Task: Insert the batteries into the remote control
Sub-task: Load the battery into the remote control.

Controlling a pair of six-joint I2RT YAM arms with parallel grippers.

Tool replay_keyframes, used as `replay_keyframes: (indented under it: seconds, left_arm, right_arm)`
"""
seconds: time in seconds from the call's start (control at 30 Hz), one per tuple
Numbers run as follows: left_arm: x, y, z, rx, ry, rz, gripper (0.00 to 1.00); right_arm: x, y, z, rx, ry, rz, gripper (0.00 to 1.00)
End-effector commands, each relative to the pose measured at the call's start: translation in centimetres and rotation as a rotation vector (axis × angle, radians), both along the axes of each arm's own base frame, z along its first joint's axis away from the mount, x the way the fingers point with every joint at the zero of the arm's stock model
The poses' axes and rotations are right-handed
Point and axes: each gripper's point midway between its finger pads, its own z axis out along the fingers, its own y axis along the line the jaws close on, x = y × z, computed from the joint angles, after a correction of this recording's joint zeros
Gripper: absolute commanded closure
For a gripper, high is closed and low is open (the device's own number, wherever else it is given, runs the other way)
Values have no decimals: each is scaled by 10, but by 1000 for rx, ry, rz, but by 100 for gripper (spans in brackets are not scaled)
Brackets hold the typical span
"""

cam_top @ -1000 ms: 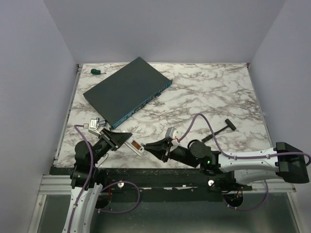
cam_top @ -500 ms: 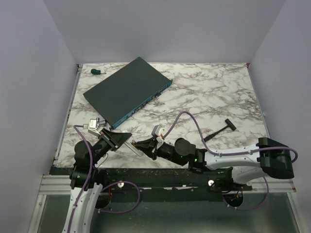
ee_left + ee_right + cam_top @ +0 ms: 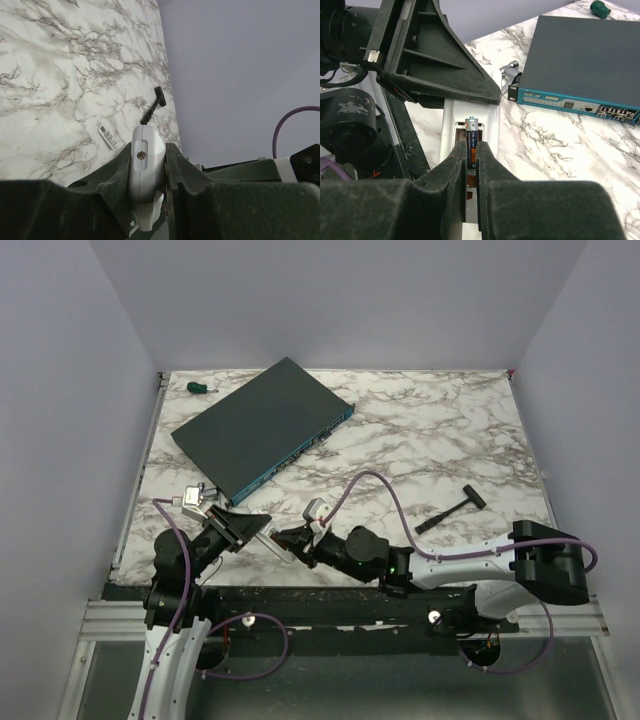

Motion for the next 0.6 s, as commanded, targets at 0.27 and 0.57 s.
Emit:
replay_keyframes:
  seconds: [0.27,0.57]
  left_arm:
    - [0,2,8,2,-1,17,100]
    - [0,3,9,2,-6,23,100]
  right_arm:
    - [11,8,-5,-48,-15,-57,96]
    - [10,6,-15,-99,-27,-77,94]
